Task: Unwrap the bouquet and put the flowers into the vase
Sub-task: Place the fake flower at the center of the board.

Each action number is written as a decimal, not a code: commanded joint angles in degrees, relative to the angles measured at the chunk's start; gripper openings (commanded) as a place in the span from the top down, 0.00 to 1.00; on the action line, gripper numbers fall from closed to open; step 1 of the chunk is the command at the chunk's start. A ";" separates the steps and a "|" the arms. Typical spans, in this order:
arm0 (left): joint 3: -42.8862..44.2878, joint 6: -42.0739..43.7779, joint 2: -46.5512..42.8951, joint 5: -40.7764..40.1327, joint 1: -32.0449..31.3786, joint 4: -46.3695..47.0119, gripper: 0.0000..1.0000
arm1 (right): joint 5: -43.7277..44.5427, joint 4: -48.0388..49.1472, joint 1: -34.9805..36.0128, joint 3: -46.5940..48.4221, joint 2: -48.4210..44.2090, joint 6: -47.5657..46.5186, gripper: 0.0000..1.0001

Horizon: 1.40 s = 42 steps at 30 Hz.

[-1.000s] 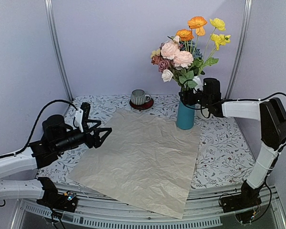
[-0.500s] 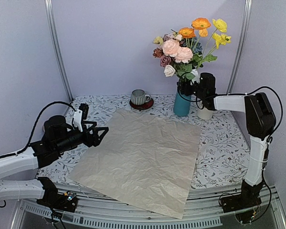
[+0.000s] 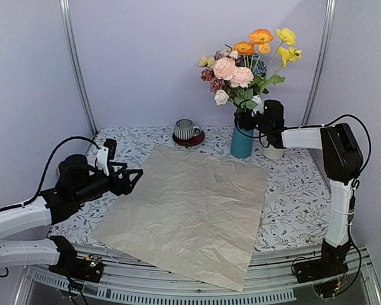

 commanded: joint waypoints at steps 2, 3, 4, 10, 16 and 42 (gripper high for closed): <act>-0.57 -0.19 -0.41 0.57 0.59 0.91 0.17 | -0.31 12.36 -0.13 4.70 -2.67 -0.53 0.07; -0.52 -0.08 -0.35 0.68 0.61 0.91 0.17 | -0.31 12.25 -0.21 4.74 -2.75 -0.54 0.05; -0.48 -0.11 -0.34 0.70 0.62 0.91 0.17 | -0.34 12.15 -0.17 4.74 -2.83 -0.60 0.03; -0.73 -0.72 -0.09 1.55 0.76 1.08 0.17 | -0.81 11.08 -0.19 4.28 -3.74 -1.44 0.01; -1.25 -0.99 -0.01 1.75 0.89 1.53 0.17 | -1.05 10.48 -0.17 2.13 -5.52 -1.90 0.01; -2.74 -1.56 -2.77 3.18 1.48 0.97 0.16 | -4.19 8.66 -0.07 -14.85 -13.74 2.75 0.01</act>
